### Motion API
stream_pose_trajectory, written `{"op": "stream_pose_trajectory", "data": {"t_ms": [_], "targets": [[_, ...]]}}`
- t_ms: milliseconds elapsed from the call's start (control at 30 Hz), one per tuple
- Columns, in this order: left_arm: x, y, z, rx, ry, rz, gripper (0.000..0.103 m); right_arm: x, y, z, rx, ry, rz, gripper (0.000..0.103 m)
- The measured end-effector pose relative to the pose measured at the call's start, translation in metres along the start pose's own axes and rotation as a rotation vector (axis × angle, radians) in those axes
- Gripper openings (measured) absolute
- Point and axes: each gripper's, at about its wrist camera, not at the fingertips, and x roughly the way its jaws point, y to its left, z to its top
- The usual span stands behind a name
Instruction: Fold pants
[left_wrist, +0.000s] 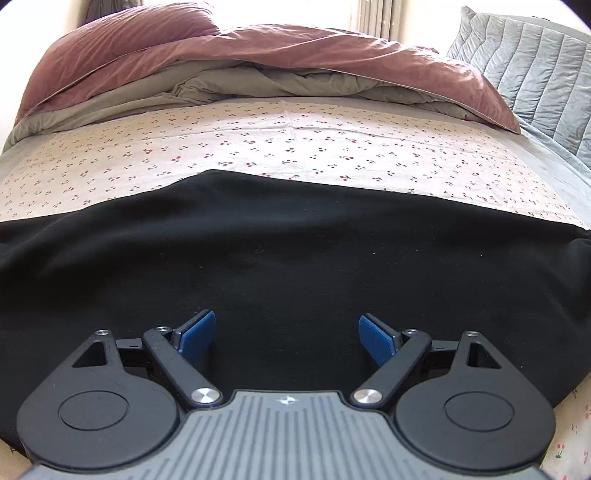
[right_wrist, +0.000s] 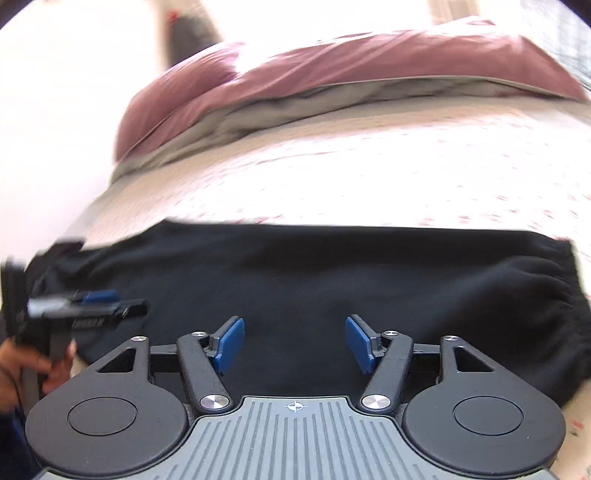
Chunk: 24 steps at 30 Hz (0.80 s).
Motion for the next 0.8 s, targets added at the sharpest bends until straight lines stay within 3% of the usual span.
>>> {"op": "stream_pose_trajectory", "data": {"t_ms": [67,167,267,333,400,467,800], "targets": [[0.003,-0.010,0.001,0.027,-0.018,-0.010,0.087,-0.018,-0.043,0.003,0.148,-0.052,-0.092,0.044],[0.006,-0.029,0.002,0.088,-0.042,-0.017,0.087,-0.040,-0.091,-0.001,0.263,-0.109,-0.271,0.044],[0.011,-0.044,0.001,0.116,-0.040,-0.039,0.087,-0.051,-0.132,-0.012,0.387,-0.103,-0.371,0.048],[0.013,-0.051,0.001,0.128,-0.033,-0.063,0.087,-0.050,-0.147,-0.019,0.451,-0.084,-0.347,0.049],[0.014,-0.058,-0.002,0.147,-0.035,-0.079,0.087,-0.056,-0.168,-0.030,0.577,-0.083,-0.225,0.056],[0.015,-0.063,-0.005,0.164,-0.045,-0.080,0.087,-0.054,-0.174,-0.036,0.672,-0.087,-0.163,0.056],[0.009,-0.063,-0.010,0.139,-0.057,-0.120,0.089,-0.041,-0.156,-0.035,0.631,-0.112,-0.248,0.056]]}}
